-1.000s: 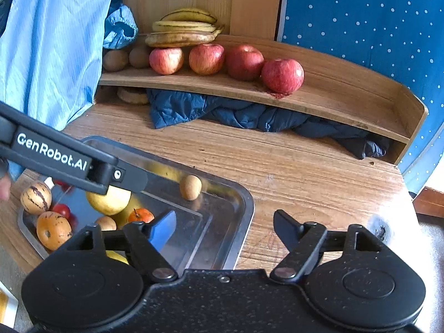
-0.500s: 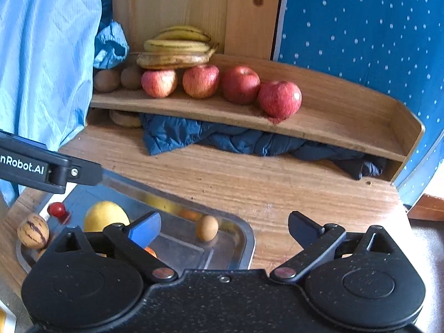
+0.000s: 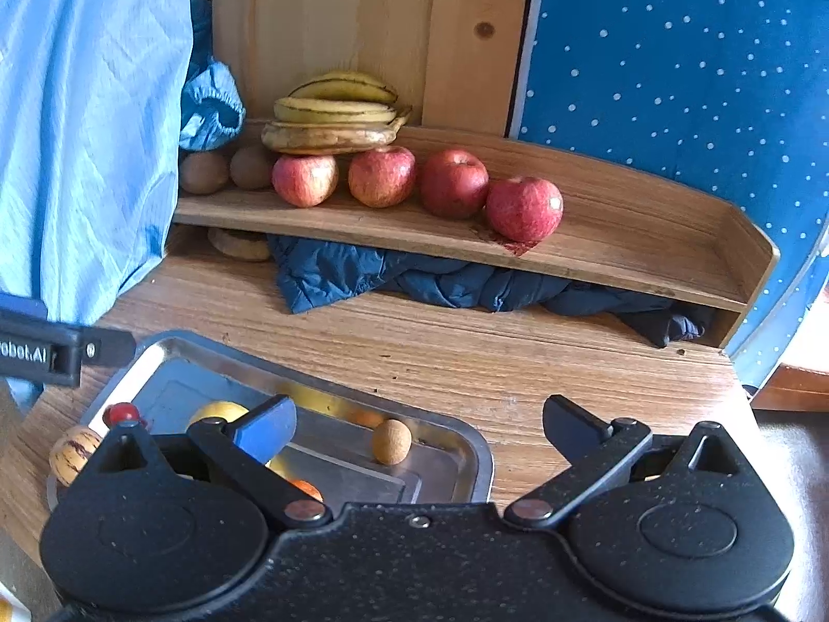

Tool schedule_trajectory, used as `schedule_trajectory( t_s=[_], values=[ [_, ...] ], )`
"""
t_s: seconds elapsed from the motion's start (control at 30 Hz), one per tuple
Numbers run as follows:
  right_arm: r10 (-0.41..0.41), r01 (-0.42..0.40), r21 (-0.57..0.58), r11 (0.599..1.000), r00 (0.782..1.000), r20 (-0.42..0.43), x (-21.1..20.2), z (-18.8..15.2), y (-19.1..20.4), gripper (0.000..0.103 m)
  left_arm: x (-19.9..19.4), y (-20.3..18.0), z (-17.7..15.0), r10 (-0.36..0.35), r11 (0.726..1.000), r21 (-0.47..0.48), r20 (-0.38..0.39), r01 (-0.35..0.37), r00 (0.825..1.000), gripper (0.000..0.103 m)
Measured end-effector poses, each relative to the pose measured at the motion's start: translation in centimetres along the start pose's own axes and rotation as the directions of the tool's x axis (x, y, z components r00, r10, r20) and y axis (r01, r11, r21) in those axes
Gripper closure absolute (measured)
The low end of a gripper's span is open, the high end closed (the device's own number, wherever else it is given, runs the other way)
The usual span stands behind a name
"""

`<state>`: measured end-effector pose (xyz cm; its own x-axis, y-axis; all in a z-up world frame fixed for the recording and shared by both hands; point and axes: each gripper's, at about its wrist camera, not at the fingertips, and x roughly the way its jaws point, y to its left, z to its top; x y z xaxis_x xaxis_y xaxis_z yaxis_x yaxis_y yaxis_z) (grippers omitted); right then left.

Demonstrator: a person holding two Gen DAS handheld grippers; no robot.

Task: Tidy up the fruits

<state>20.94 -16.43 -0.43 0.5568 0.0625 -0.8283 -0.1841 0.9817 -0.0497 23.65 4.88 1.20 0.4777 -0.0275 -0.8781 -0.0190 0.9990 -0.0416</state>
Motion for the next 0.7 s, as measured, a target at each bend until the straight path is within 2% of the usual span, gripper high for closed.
schedule_trajectory(
  t_s=[0.47, 0.7],
  values=[
    [-0.052, 0.05, 0.034, 0.998, 0.998, 0.048, -4.3, -2.3, 2.5, 0.001, -1.9, 1.6, -2.3, -0.039, 0.998, 0.057, 0.042, 0.036, 0.998, 0.0],
    [-0.092, 0.091, 0.031, 0.995, 0.995, 0.046, -5.4, -2.1, 2.6, 0.001, -2.8, 2.6, -3.3, -0.043, 0.997, 0.066, 0.065, 0.039, 0.997, 0.0]
  ],
)
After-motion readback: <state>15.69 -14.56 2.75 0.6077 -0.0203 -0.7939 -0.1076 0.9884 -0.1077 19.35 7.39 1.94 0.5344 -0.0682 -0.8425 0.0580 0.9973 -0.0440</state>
